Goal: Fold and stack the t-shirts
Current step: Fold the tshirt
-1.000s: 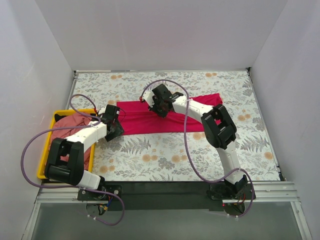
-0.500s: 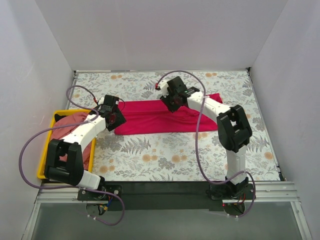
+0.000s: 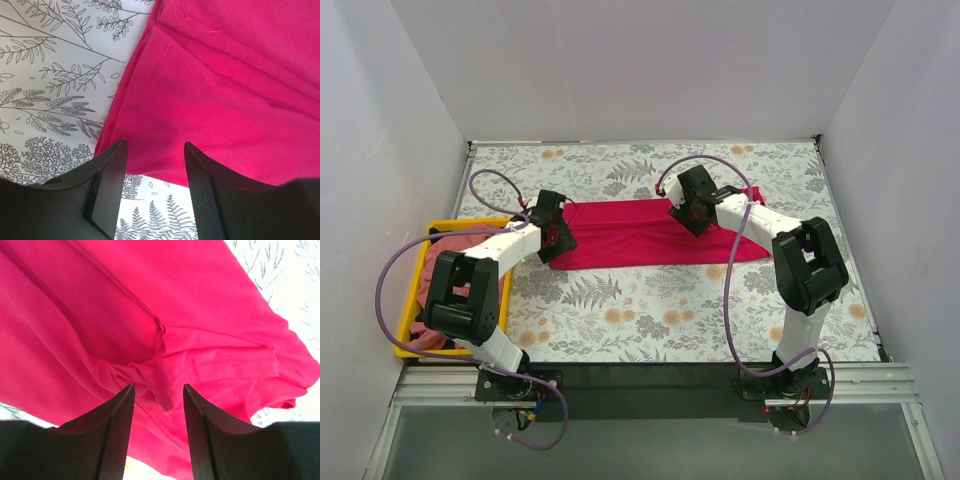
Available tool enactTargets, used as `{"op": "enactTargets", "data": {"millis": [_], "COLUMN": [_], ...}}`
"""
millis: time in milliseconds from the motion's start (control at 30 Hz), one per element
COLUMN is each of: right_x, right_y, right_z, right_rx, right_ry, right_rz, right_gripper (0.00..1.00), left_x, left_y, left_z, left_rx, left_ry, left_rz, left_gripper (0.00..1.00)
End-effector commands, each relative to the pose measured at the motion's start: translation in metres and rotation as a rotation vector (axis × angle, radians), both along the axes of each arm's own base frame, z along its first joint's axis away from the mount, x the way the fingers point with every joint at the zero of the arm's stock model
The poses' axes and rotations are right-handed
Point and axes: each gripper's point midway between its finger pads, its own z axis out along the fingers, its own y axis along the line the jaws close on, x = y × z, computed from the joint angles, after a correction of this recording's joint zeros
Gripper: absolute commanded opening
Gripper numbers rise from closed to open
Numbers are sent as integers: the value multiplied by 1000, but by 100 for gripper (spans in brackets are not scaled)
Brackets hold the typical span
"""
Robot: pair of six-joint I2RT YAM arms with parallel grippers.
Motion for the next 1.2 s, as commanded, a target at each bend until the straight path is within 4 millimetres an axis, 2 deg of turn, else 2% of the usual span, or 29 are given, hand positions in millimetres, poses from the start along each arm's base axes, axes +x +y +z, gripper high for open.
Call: {"op": "enactTargets", "data": {"millis": [0,200,333,467,700,800,833,933,1167], "right_x": [10,13,15,15,17,20,21,27,54], "right_y": [-10,-14,-15,-8,-8,-7,-6,-4,-8], "right_z": [22,7,-3,-7,-14,-15,-14,-10,7], "right_rx": [-67,-123,-146,-134,-155,-158,-155,-154,-149], "right_ry": [-92,-70,-51,-24,-4,-7,-9,-24,-91], "right_rz": [28,33,37,59,68,69,69,64,-4], "right_gripper": [51,50,49,49,47,36,24,2,1], "left_x": [5,3,6,7,7,7,7,7,6], "left_y": [4,6,4,7,7,7,7,7,9], "left_z": [12,10,18,21,21,21,21,21,20], "left_rx": [11,24,15,27,27,27,27,28,39], "left_ry": [-64,-86,-105,-118,-118,-115,-115,-118,-116], "left_rz": [-19,-32,-42,-42,-43,-40,-42,-41,-35], "left_gripper": [47,47,48,48,48,48,48,48,48]}}
